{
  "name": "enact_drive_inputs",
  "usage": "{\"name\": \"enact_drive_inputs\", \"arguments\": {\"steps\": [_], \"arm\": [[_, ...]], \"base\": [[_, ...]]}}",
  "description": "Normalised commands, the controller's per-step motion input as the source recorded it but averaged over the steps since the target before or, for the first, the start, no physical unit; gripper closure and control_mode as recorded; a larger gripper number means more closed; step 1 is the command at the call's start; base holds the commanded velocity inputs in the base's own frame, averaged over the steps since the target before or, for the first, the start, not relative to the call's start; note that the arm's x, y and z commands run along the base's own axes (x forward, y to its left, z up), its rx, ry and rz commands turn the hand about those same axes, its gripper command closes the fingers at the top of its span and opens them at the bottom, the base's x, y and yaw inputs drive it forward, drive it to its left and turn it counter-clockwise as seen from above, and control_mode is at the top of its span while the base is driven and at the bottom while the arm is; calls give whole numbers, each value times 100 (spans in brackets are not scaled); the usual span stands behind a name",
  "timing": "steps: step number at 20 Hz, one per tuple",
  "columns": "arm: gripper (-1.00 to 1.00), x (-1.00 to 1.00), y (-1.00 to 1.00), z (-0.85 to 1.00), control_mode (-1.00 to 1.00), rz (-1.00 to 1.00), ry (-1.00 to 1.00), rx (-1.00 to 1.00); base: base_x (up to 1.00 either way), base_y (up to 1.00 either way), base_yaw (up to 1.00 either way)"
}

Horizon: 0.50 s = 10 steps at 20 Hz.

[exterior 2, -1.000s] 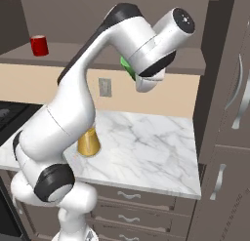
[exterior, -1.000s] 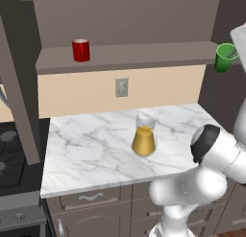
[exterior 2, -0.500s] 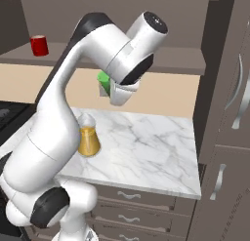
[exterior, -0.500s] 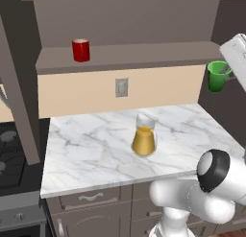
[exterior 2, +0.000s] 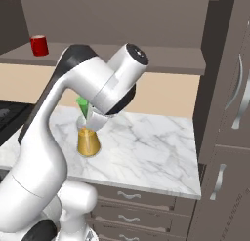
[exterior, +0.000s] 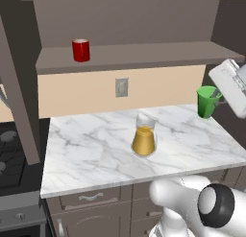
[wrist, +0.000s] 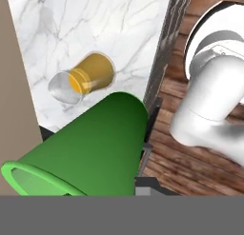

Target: There is a tray on the dining counter. Grab the cup, mug, and pitcher and place them on the tray. The pitcher may be placed next to the tray if it cannot fit the tray.

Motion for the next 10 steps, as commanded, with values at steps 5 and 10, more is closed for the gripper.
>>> {"name": "enact_drive_inputs", "arguments": {"steps": [5,10], "arm": [[100,-22,44,-30,-100,0,3,0],[100,-10,27,-9,-100,0,7,0]], "base": [[0,0,0],[0,0,0]]}}
